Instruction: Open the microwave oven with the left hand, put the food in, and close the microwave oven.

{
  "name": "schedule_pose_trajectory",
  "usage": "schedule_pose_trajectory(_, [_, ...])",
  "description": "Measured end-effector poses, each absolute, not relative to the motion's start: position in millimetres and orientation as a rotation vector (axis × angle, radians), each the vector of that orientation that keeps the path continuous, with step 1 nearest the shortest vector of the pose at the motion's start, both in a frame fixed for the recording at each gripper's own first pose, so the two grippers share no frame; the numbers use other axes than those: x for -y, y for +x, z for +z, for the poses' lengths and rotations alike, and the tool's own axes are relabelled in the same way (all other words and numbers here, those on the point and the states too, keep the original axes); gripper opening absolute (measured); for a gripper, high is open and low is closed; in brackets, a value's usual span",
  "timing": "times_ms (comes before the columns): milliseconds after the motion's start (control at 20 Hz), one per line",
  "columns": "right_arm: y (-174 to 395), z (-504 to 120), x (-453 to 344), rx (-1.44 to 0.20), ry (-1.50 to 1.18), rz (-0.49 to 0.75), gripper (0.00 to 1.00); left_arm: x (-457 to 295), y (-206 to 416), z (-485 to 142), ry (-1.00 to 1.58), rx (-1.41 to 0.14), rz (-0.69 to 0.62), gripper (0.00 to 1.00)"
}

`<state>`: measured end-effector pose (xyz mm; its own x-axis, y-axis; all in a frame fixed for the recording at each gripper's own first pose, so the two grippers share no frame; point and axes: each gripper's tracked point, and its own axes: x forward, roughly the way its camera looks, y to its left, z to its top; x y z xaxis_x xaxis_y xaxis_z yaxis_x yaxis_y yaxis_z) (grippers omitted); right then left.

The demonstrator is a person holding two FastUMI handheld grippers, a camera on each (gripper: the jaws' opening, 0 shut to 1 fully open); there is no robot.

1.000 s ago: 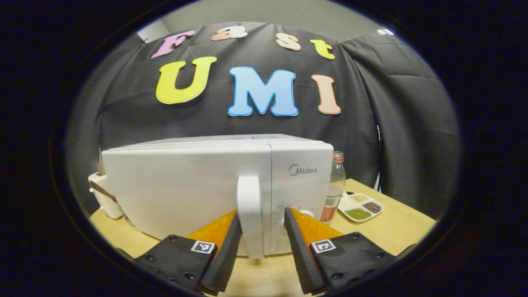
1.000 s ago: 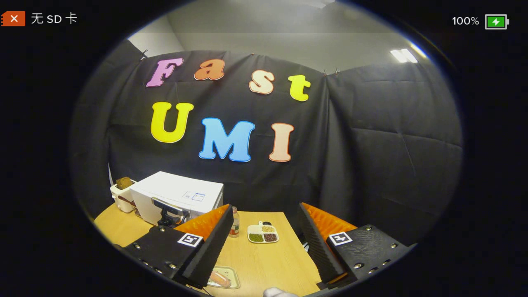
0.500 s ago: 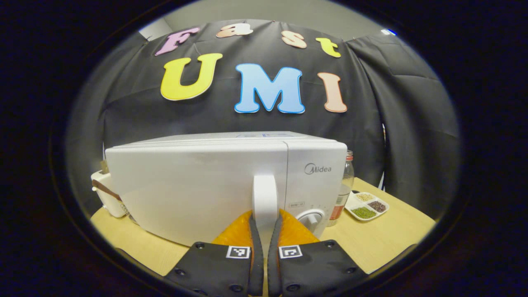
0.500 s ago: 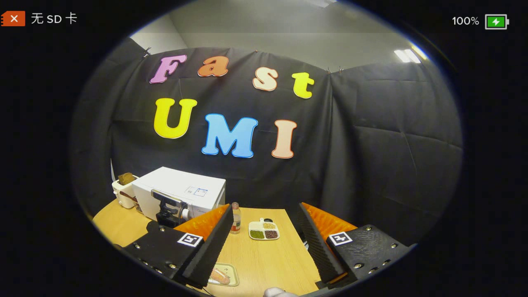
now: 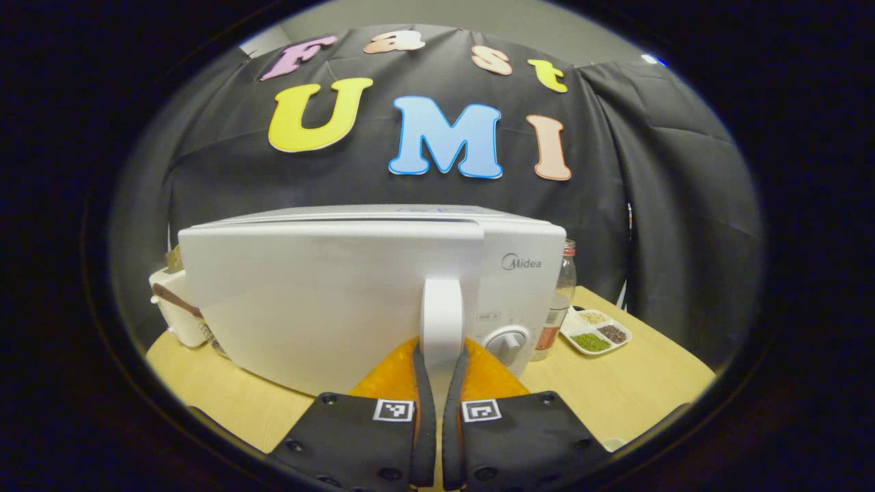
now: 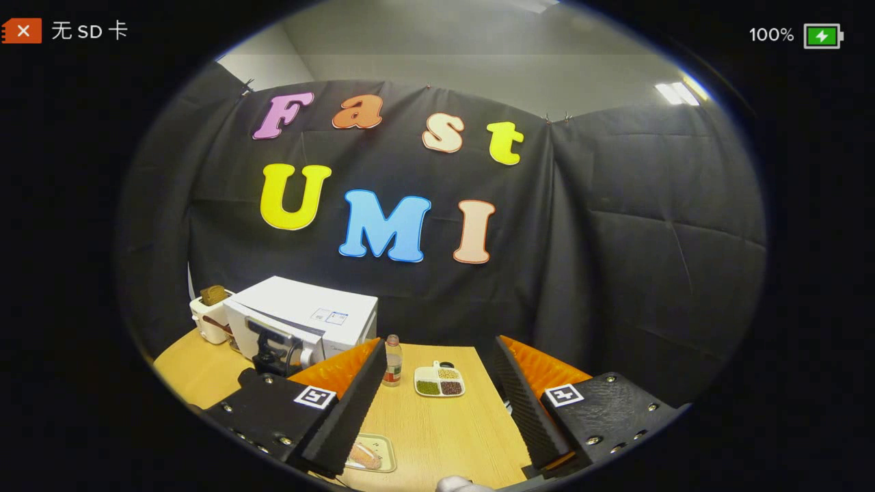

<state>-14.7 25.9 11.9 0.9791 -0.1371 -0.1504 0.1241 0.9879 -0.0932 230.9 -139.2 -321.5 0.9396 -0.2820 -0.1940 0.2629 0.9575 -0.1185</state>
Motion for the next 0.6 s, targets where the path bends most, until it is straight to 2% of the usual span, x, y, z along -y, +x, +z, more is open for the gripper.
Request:
schedule_pose_trajectory(150, [-14, 10, -42, -0.160, -0.073, -0.080, 0.95, 119, 193, -328, -0.088, -0.232, -0.308, 0.11])
schedule_pose_trajectory(400, [-16, 14, -76, -0.138, -0.030, 0.033, 0.95, 75, 136, -326, -0.043, -0.247, -0.284, 0.12])
schedule_pose_trajectory(500, [-16, 18, -90, -0.131, -0.024, 0.076, 0.95, 65, 123, -327, -0.021, -0.254, -0.271, 0.19])
schedule_pose_trajectory(550, [-16, 20, -94, -0.129, -0.030, 0.092, 0.95, 54, 118, -327, 0.011, -0.252, -0.247, 0.26])
schedule_pose_trajectory(600, [-16, 22, -98, -0.119, -0.037, 0.106, 0.95, 39, 118, -333, 0.045, -0.268, -0.206, 0.45])
